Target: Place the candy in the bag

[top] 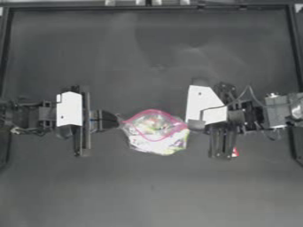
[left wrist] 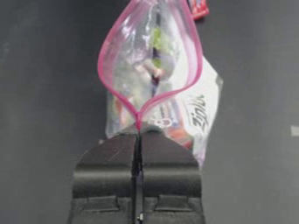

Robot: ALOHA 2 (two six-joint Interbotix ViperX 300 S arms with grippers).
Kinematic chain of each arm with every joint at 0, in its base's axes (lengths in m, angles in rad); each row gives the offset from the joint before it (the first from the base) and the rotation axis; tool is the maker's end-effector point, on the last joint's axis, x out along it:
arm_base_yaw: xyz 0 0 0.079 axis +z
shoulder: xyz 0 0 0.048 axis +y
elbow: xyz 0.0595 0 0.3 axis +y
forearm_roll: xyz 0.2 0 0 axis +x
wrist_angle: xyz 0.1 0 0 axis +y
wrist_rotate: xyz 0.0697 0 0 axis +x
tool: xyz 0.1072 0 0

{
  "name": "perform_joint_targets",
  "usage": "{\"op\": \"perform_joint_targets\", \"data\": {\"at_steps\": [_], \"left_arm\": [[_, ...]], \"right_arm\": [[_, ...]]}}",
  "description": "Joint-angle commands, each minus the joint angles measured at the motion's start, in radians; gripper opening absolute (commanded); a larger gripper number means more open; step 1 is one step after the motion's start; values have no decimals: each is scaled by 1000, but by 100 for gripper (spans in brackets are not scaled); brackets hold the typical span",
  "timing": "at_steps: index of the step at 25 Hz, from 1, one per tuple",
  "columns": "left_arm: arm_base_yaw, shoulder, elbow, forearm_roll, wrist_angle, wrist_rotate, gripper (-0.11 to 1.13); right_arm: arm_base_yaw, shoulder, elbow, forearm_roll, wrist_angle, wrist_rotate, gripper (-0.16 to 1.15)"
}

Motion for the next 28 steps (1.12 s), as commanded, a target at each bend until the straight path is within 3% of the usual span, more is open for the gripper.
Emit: {"op": "perform_joint_targets", "data": {"at_steps": [1,9,28], "left_arm": [[-11,5,-21,0,-23,2,7],[-32,64,-21,-2,-97,-5,7],[-46,140,-21,-2,-138,-6,7]], "right_arm": [[-2,-6,0,2,-21,3,4],[0,20,6,5,-37,5,4],[-6,66,54,12,-118,25,4]]}}
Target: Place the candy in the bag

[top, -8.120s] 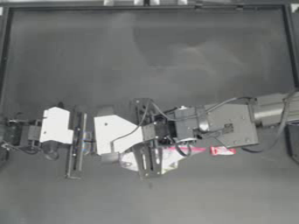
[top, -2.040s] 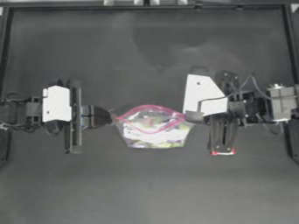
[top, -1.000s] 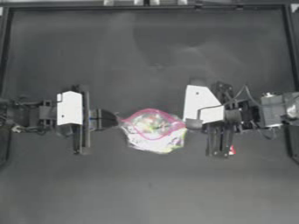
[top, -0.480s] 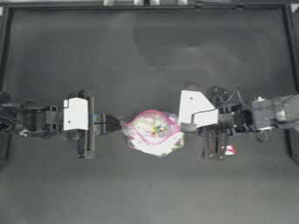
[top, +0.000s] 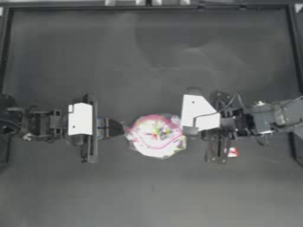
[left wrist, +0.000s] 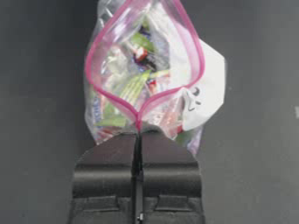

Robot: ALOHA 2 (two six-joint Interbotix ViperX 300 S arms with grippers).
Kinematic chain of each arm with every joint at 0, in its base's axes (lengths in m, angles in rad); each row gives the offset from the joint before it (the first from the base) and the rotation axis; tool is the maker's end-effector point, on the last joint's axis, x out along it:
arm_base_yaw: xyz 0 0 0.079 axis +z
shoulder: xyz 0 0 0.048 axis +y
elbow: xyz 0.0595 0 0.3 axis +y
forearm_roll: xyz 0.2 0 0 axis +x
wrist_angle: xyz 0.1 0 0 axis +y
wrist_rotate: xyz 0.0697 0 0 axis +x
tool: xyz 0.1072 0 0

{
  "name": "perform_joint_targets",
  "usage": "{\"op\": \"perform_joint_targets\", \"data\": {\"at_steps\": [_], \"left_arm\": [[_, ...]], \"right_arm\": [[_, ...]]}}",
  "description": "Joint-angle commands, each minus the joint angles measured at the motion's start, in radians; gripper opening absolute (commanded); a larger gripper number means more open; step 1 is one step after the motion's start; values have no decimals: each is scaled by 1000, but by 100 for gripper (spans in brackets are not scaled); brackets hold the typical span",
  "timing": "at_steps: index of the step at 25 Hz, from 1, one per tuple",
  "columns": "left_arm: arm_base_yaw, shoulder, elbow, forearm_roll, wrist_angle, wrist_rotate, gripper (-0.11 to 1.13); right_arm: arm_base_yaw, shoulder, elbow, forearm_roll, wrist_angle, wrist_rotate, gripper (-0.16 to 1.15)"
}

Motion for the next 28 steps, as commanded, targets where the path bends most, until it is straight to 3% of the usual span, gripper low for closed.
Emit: {"op": "perform_joint_targets", "data": {"at_steps": [1,16,19,25,26,28], "left_arm": [[-2,-6,-20,0,-15,3,7],[-2,11,-20,2,-51,9,7],[-2,11,-20,2,-51,9,7],[-2,11,-20,2,-51,9,7],[-2,11,-20,2,-51,9,7],[-2,11,-20,2,-51,9,7]], "right_arm": [[-6,-14,-3,2,-26,2,4],[-18,-14,11,2,-64,-17,9],[-18,-14,8,2,-80,-21,28],[-18,-14,8,15,-86,-17,97],[-18,-14,8,15,-84,-15,105],[-20,-14,6,15,-84,-15,104]]}}
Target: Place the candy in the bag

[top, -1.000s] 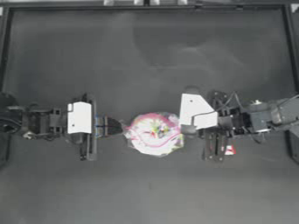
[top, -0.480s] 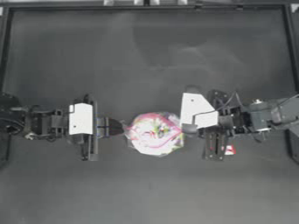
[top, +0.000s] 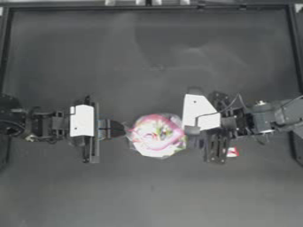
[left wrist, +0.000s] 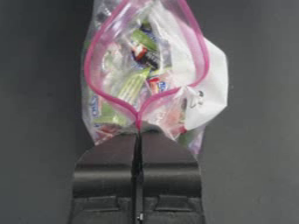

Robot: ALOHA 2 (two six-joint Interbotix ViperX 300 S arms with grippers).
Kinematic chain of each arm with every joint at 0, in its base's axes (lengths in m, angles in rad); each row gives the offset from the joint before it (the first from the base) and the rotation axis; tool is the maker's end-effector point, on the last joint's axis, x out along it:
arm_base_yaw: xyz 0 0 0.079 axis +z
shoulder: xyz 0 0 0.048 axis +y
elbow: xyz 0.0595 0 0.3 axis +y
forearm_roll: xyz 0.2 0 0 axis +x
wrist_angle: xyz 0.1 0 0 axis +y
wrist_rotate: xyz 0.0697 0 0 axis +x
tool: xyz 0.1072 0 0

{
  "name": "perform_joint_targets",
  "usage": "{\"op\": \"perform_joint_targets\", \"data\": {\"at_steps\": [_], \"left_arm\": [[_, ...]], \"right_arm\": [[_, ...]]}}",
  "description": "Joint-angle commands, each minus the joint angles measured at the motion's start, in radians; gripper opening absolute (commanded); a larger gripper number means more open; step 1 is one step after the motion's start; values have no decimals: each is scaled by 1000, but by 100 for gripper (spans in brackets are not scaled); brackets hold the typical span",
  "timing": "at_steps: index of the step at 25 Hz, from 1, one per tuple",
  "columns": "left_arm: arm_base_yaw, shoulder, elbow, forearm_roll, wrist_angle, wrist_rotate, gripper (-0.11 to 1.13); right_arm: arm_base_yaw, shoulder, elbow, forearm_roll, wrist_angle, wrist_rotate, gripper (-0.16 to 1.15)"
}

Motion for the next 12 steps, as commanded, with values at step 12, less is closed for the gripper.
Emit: {"op": "perform_joint_targets", "data": {"at_steps": [12], "left_arm": [[-2,-29,-20,3,-6,3,7]], "right_arm": [[-6,-58,-54,5,44,-5,99]]}}
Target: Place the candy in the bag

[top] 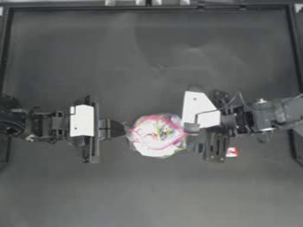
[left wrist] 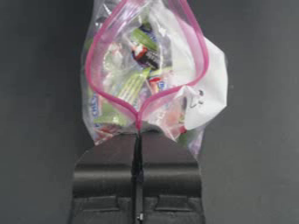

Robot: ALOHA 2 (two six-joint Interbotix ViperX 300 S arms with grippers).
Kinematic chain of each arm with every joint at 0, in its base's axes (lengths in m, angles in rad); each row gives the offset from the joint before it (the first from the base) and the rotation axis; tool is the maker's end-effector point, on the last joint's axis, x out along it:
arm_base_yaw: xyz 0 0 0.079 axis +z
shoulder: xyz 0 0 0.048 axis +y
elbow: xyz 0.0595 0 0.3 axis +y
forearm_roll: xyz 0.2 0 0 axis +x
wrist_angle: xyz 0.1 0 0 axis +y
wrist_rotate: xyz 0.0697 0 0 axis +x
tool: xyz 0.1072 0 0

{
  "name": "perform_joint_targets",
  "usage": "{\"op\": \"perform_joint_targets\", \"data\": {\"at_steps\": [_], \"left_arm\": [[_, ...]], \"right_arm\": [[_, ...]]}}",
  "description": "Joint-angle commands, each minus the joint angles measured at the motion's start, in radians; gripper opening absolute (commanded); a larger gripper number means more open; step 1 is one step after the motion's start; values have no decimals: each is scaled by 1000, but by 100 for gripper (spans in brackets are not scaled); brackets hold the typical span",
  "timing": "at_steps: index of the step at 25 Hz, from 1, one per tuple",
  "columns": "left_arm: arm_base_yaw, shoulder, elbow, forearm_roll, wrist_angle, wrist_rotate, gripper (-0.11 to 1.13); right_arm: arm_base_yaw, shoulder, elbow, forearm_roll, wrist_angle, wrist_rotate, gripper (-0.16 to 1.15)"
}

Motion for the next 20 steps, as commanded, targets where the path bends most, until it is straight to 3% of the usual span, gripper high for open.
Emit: {"op": "perform_joint_targets", "data": {"at_steps": [1,6,20], "left_arm": [[-2,-29,-18,2,-6,2,7],[-2,-29,-18,2,-6,2,7],[-2,-29,-18,3,-6,3,7]], "right_arm": [[-2,-49,-38,2,28,-5,99],[-2,-123,-61,5,103,-15,99],[11,-285,-83,89,380,-83,99]]}}
